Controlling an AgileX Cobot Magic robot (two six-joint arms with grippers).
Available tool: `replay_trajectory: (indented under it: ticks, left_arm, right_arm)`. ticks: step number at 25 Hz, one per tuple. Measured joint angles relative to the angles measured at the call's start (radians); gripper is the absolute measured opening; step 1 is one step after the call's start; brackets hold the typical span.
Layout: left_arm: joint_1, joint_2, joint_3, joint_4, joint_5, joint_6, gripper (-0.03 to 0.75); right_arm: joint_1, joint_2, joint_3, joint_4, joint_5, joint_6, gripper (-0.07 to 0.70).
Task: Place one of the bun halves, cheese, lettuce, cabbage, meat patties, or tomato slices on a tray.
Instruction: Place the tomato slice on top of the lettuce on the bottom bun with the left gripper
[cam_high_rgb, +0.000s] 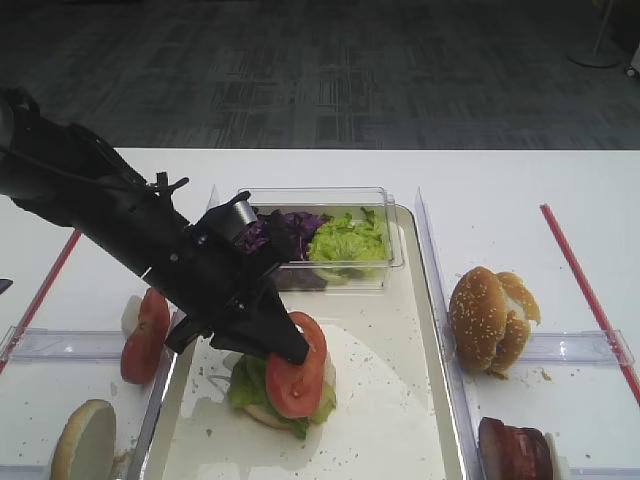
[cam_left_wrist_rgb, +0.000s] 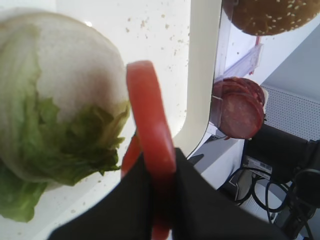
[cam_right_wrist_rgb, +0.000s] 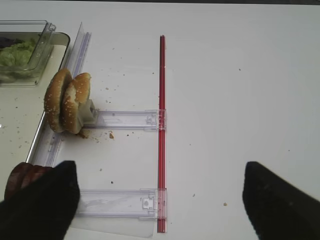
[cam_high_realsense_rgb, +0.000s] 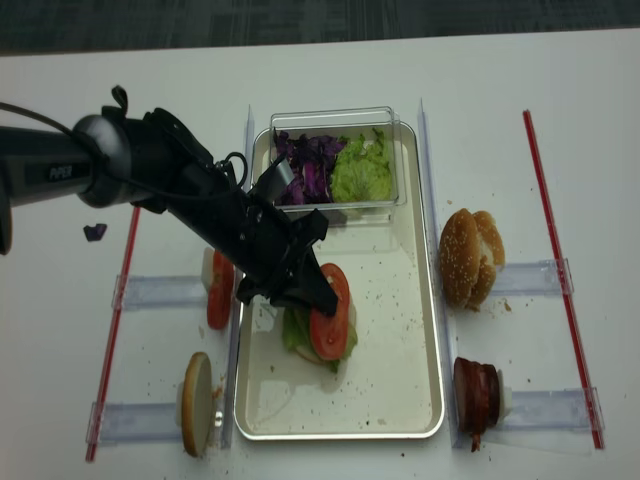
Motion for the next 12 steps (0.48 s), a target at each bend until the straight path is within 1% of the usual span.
replay_trajectory:
  ticks: [6, 12]
  left_arm:
    - [0.000, 0.000, 0.000, 0.000, -0.004, 0.002, 0.031]
    - [0.000, 0.000, 0.000, 0.000, -0.043, 0.003, 0.031]
  right_arm:
    - [0.000, 0.000, 0.000, 0.000, 0.000, 0.000, 0.675]
    - [0.000, 0.000, 0.000, 0.000, 0.000, 0.000, 0.675]
